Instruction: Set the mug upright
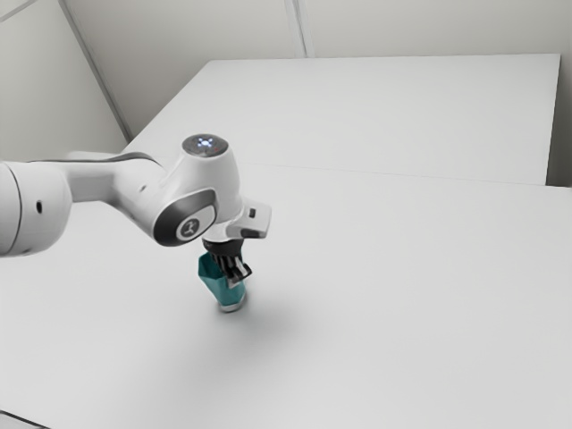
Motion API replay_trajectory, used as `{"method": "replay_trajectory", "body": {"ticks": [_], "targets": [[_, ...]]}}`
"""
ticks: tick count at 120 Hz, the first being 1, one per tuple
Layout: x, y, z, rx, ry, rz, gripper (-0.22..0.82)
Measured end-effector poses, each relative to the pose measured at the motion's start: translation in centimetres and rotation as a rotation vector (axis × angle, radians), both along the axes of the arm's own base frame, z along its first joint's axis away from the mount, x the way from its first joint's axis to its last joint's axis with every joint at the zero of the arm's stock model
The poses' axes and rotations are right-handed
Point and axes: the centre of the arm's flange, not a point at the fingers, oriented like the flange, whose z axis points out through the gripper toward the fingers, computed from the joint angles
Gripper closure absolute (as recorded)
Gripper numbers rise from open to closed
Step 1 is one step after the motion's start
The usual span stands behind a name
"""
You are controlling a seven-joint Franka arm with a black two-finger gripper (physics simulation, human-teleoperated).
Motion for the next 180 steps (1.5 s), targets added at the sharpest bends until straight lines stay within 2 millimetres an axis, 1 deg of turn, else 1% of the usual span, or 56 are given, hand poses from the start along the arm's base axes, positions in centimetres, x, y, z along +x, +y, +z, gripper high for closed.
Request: {"method": "replay_trajectory", "body": {"ticks": [6, 13, 26, 40, 51, 75, 81, 92, 104, 116, 125, 150, 180], "targets": [[0.0, 0.0, 0.0, -0.001, -0.004, 0.003, 0.77], [0.1, 0.0, 0.0, -0.003, -0.009, 0.009, 0.74], [0.1, -0.1, 0.3, -0.007, -0.020, 0.019, 0.63], [0.2, -0.1, 0.9, -0.013, -0.036, 0.029, 0.54], [0.2, -0.1, 1.5, -0.017, -0.048, 0.035, 0.44], [0.5, -0.7, 3.3, -0.037, -0.082, 0.044, 0.23], [0.7, -0.8, 3.8, -0.050, -0.085, 0.055, 0.18], [1.6, -1.1, 5.3, -0.071, -0.089, 0.081, 0.13], [2.6, -0.6, 7.1, -0.093, -0.081, 0.125, 0.09], [3.1, 0.4, 7.8, -0.109, -0.052, 0.174, 0.06], [3.7, 1.0, 8.8, -0.116, -0.038, 0.200, 0.05], [5.1, 1.8, 11.8, -0.128, 0.003, 0.248, 0.03], [6.2, 2.9, 14.4, -0.153, 0.043, 0.298, 0.03]]}}
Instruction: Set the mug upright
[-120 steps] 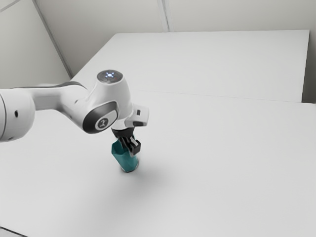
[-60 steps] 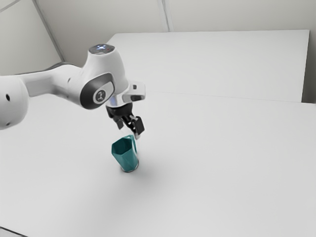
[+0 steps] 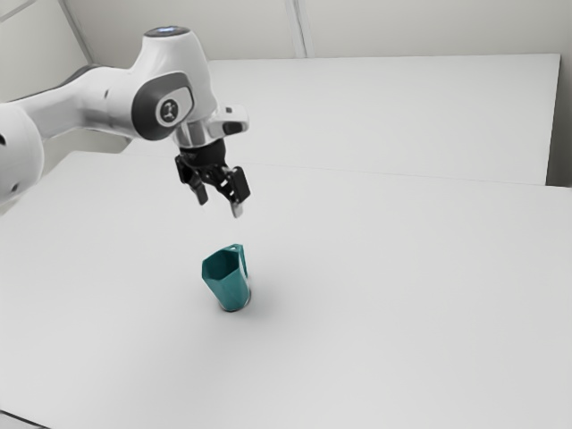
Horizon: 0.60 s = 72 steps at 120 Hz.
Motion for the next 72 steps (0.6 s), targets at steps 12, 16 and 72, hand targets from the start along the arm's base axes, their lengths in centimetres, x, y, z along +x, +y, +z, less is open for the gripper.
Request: {"method": "replay_trajectory", "body": {"ticks": [12, 16, 72], "targets": [[0.4, 0.4, 1.6, -0.014, 0.000, 0.017, 0.03], [0.6, 0.6, 2.3, -0.017, -0.003, 0.021, 0.02], [1.9, 3.1, 10.5, -0.029, -0.056, 0.077, 0.02]]}}
